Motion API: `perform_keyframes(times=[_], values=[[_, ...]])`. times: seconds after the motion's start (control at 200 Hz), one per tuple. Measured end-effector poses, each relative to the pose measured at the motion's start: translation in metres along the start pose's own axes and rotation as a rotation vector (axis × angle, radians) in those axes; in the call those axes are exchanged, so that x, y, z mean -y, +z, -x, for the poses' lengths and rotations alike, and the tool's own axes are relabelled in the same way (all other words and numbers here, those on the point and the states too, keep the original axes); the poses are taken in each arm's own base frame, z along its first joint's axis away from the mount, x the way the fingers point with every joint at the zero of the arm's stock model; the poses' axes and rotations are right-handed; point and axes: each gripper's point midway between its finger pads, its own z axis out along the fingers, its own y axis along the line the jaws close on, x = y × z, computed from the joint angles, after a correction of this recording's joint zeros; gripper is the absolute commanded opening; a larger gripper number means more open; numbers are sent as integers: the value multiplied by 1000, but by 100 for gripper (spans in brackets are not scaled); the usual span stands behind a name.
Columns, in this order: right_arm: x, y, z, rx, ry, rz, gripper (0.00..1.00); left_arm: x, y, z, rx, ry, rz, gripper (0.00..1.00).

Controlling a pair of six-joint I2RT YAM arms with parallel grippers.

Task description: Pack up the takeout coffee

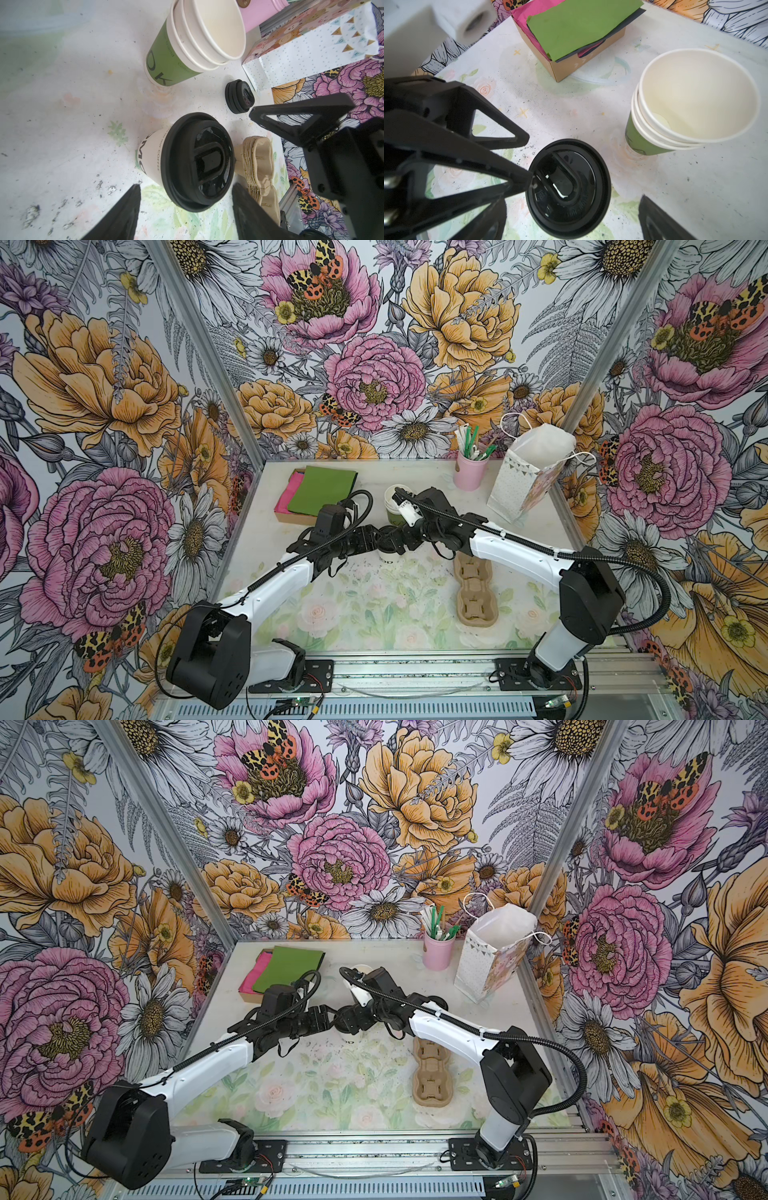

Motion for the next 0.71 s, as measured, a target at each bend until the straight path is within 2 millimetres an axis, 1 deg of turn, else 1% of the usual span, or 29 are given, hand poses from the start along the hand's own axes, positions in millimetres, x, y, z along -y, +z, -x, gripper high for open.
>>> perform_keyframes(times=[0.09,0.245,0.355,0.44,0.555,0.655,0.705], values=[[1,0,0,1,4,-1,99,0,-16,13,46,10,3,84],[1,-1,1,3,7,-1,99,-6,-48,42,163,12,12,85],[0,-2,5,7,11,-2,100,-12,-58,50,196,-1,24,85],[0,-4,9,14,13,-4,99,-14,-58,49,190,-7,24,83],[2,-2,15,17,20,-16,99,-16,-53,39,160,-22,13,77],[6,5,16,5,29,-33,99,-21,-47,25,123,-43,13,73],[9,10,14,-8,35,-42,99,-24,-42,14,95,-58,12,69]])
